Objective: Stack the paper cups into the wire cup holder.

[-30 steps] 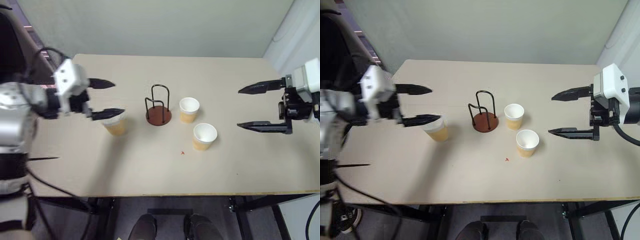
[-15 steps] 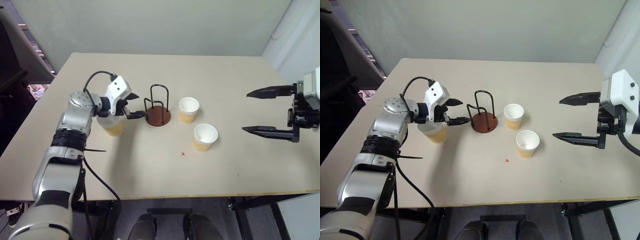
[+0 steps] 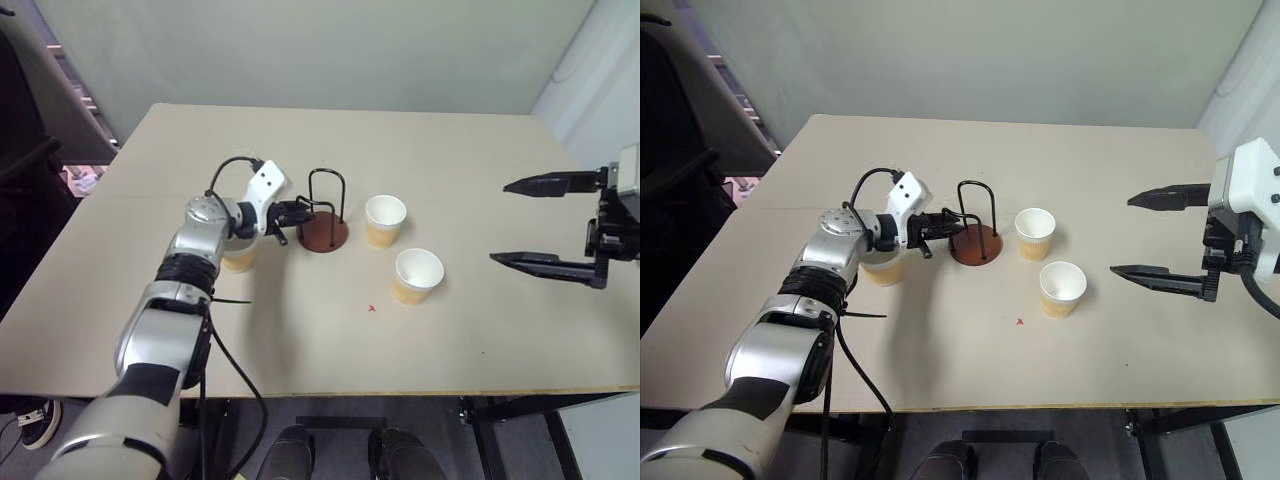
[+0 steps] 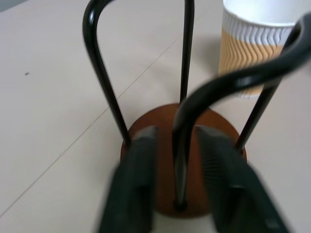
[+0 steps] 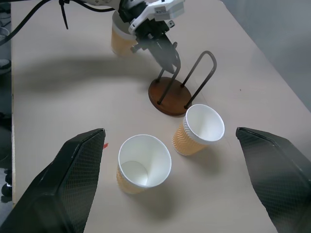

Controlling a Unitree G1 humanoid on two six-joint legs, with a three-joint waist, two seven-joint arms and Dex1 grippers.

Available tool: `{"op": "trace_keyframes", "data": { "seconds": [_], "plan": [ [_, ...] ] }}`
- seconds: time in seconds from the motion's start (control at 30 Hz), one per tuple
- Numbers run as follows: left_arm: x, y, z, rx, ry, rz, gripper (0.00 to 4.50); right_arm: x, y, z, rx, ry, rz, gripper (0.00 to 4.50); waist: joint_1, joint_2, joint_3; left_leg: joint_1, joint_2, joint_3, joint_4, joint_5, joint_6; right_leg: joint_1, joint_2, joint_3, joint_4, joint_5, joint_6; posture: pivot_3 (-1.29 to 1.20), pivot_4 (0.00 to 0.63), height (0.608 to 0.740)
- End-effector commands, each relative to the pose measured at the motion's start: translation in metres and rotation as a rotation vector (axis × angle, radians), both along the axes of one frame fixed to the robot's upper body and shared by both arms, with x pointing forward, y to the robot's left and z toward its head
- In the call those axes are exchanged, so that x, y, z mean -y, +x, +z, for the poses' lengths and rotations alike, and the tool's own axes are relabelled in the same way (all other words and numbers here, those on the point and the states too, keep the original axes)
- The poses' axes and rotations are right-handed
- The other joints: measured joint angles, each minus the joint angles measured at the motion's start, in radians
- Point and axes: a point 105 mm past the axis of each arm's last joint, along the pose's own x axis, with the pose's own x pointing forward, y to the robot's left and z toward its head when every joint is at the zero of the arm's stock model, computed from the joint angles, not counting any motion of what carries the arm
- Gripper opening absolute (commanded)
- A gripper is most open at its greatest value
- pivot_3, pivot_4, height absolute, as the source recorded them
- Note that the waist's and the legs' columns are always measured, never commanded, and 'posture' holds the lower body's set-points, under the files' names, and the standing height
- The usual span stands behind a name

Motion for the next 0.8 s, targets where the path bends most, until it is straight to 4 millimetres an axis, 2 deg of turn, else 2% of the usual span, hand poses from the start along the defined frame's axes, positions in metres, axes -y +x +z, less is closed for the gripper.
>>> {"op": "trace_keyframes", "data": {
  "seconds": [0.03,0.17,0.27,0.33,0.47,0.57,0.63,0.7,0.8],
  "plan": [
    [-0.001,-0.002,0.028,0.064,-0.018,-0.044,0.03,0.002,-0.006,0.014,0.067,-0.010,-0.012,4.50,0.000,0.000,0.000,0.000,-0.001,0.000,0.000,0.000,0.000,0.000,0.000,0.000,0.000,-0.001,0.001,0.00,0.150,0.740],
    [-0.013,-0.007,0.040,0.094,0.011,-0.061,0.03,0.002,-0.006,0.012,0.067,-0.008,-0.013,4.50,0.000,0.000,0.000,-0.001,-0.003,0.000,0.001,-0.001,0.002,0.000,-0.001,0.001,0.000,-0.002,0.003,0.00,0.150,0.740],
    [-0.020,-0.013,0.067,0.140,-0.027,-0.083,0.03,0.002,-0.004,0.011,0.066,-0.005,-0.010,4.50,0.000,0.000,0.000,-0.001,-0.003,0.000,0.002,-0.001,0.002,0.000,-0.001,0.001,0.000,-0.002,0.003,0.00,0.150,0.740],
    [-0.017,-0.021,0.080,0.153,-0.053,-0.132,0.03,0.001,-0.003,0.010,0.066,-0.003,-0.005,4.50,0.000,0.000,0.000,-0.001,-0.003,0.000,0.002,-0.001,0.002,0.000,-0.001,0.001,-0.001,-0.002,0.003,0.00,0.150,0.740],
    [-0.002,-0.047,0.088,0.118,-0.085,-0.275,0.03,0.001,-0.001,0.009,0.067,-0.001,0.001,4.50,0.007,0.000,0.000,-0.003,-0.005,-0.001,0.004,-0.002,0.003,0.000,-0.003,0.001,-0.001,-0.002,0.004,0.00,0.150,0.740],
    [0.014,-0.091,0.073,0.010,-0.042,-0.491,0.03,0.000,-0.001,0.007,0.064,0.000,0.003,4.50,0.003,0.001,-0.001,-0.003,-0.005,0.000,0.006,-0.003,0.005,0.000,-0.004,0.002,0.000,-0.002,0.005,0.00,0.150,0.740],
    [0.020,-0.110,0.057,-0.051,-0.010,-0.562,0.03,-0.001,0.000,0.006,0.062,0.002,0.005,4.50,0.002,0.001,-0.001,-0.002,-0.006,0.001,0.007,-0.003,0.005,0.000,-0.004,0.002,0.000,-0.003,0.006,0.00,0.150,0.740],
    [0.025,-0.119,0.043,-0.087,0.015,-0.591,0.03,-0.002,0.000,0.005,0.060,0.005,0.007,4.50,0.000,0.001,-0.001,-0.002,-0.006,0.001,0.007,-0.003,0.006,0.000,-0.004,0.003,0.001,-0.003,0.006,0.00,0.150,0.740],
    [0.038,-0.116,0.026,-0.087,0.039,-0.568,0.03,-0.003,-0.001,0.003,0.053,0.007,0.010,4.50,0.005,0.001,-0.001,0.000,-0.005,-0.001,0.007,-0.003,0.006,0.000,-0.006,0.003,0.004,-0.003,0.005,0.00,0.150,0.740]
  ]
}}
